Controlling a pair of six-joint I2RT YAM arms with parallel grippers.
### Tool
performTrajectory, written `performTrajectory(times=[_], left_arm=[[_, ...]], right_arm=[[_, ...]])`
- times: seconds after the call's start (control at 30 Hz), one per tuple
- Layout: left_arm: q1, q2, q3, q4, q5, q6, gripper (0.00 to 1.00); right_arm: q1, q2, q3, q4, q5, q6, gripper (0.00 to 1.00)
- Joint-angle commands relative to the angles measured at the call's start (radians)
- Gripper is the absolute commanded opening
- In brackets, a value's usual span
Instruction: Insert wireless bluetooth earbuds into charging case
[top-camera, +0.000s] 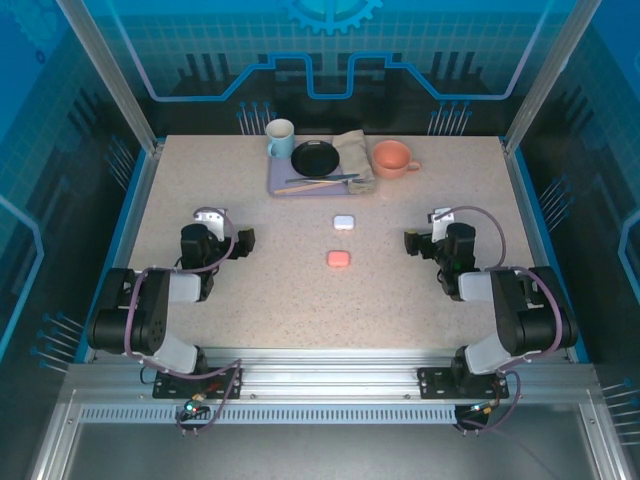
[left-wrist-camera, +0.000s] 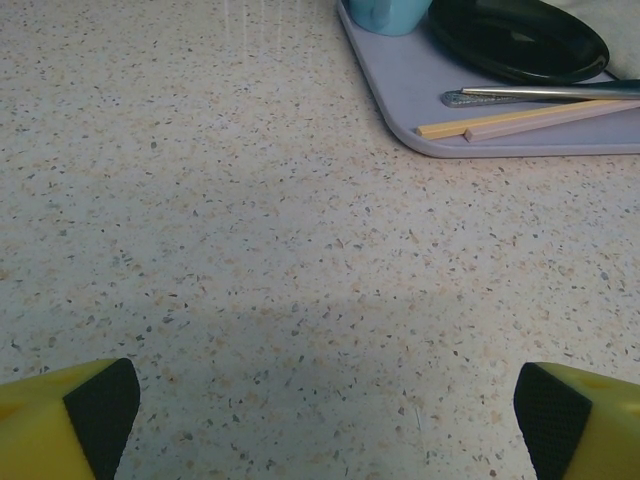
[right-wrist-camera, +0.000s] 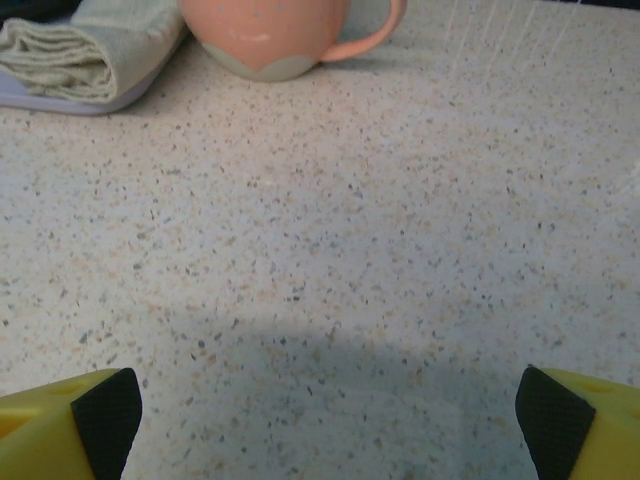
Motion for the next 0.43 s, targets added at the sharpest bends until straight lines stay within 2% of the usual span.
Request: performTrajectory(times=[0.0, 0.4], left_arm=[[0.006, -0.003, 0.023, 0.023, -0.01, -0.021, 0.99], [0.002, -0.003, 0.024, 0.023, -0.025, -0.02, 0.99]], right_arm=[[0.001, -0.01, 0.027, 0.034, 0.008, 0.002, 1.0], [0.001, -0.011, 0.031, 0.023, -0.019, -0.009, 1.0]])
